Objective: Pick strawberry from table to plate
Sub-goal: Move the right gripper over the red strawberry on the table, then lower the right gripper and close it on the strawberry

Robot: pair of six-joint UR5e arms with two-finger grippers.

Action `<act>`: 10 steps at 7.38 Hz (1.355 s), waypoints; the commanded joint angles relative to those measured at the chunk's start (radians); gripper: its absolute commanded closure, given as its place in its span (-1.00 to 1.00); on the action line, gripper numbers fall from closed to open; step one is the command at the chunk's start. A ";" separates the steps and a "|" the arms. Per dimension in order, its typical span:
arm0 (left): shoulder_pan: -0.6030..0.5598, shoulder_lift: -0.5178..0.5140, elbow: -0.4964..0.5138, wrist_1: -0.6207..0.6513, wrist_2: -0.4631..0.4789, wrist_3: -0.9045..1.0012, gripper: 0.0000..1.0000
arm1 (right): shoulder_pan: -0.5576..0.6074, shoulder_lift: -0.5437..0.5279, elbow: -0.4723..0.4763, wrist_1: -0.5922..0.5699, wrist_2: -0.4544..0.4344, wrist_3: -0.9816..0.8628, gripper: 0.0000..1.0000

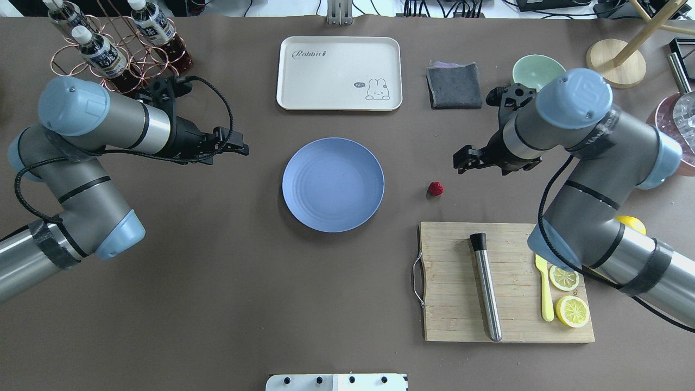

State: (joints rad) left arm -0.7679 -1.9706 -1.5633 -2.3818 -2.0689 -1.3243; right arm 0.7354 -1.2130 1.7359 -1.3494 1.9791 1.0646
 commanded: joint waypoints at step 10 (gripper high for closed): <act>-0.004 0.038 -0.049 0.000 0.006 0.002 -0.96 | -0.114 0.113 -0.137 0.012 -0.097 0.095 -0.31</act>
State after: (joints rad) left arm -0.7716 -1.9328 -1.6117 -2.3817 -2.0632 -1.3223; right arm 0.6238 -1.1027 1.6010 -1.3388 1.8841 1.1580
